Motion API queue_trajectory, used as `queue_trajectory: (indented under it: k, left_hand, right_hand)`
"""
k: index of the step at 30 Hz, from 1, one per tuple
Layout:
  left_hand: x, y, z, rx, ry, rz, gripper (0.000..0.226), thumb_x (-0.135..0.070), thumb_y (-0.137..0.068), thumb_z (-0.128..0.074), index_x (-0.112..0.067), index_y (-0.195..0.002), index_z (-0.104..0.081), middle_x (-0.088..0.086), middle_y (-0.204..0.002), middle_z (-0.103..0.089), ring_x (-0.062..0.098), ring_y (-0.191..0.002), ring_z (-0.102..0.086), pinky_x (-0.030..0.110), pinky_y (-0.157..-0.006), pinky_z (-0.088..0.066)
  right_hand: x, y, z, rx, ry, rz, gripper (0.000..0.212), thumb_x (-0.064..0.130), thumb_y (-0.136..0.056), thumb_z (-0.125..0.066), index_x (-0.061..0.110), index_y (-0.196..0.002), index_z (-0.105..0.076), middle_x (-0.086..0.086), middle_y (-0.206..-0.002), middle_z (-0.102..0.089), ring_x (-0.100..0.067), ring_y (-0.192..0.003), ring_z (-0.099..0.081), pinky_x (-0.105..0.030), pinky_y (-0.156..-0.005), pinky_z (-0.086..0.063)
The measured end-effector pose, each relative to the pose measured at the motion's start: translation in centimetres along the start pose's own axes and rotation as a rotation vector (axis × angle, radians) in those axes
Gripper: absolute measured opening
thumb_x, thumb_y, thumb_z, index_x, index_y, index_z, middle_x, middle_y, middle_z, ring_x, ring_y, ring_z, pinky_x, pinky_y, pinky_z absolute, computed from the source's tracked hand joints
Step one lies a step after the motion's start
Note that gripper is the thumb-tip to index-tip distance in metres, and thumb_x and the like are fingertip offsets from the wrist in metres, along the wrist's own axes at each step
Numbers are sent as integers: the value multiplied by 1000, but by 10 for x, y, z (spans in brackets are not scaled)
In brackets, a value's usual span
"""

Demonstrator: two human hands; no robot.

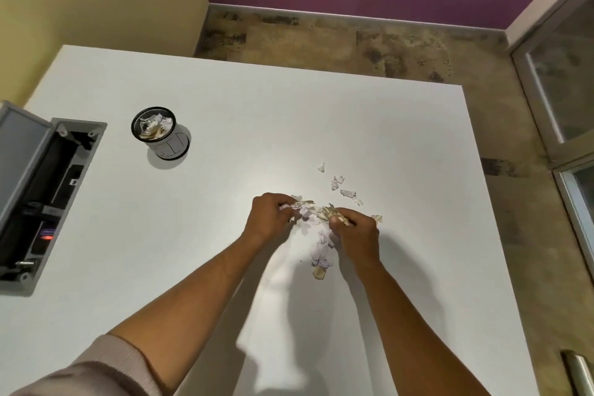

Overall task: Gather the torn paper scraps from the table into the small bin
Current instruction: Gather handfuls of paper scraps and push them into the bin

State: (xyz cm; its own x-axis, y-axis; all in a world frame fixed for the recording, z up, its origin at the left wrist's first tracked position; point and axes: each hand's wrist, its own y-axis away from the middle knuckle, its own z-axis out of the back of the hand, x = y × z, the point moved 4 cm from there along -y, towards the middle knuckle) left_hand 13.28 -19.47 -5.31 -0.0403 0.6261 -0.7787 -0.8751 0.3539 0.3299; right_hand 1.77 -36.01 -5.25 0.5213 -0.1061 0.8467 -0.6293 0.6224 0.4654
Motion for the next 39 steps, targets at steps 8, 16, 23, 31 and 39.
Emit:
queue_trajectory:
  k: [8,16,23,31,39]
  left_hand:
    - [17,11,72,-99,58,74,15,-12,-80,-76,-12,-95,-79,4,-91,-76,12,-78,-67,11,-64,-43]
    - [43,20,172,-235,106,98,8,-17,-81,-78,-13,-88,-78,-1,-64,-67,8,-59,-60,9,-55,-40]
    - [61,-6,250,-344,97,141,17,-21,-78,-81,-13,-94,-76,4,-73,-71,1,-56,-60,13,-52,-42]
    - [66,-72,297,-283,-144,219,17,-19,-78,-81,-13,-93,-75,14,-102,-71,27,-103,-64,25,-76,-46]
    - [50,-127,281,-147,-741,136,24,0,-85,-56,1,-108,-61,21,-114,-56,41,-102,-60,36,-69,-43]
  right_hand:
    - [16,27,-60,220,-377,-135,21,-2,-84,-68,4,-104,-72,-13,-99,-74,-20,-91,-67,-35,-93,-54]
    - [61,52,-136,350,-485,-146,17,-5,-83,-67,9,-90,-74,-1,-92,-76,-15,-93,-68,-21,-88,-54]
    - [103,61,-205,397,-553,-146,20,-8,-85,-64,2,-101,-69,-5,-94,-72,-14,-86,-67,-22,-91,-53]
    - [128,51,-259,440,-590,-131,15,-5,-88,-62,1,-101,-68,-11,-98,-70,-13,-84,-68,-18,-86,-55]
    - [122,34,-266,458,-474,-82,14,0,-86,-67,11,-86,-76,-9,-99,-74,-18,-98,-67,-25,-93,-52]
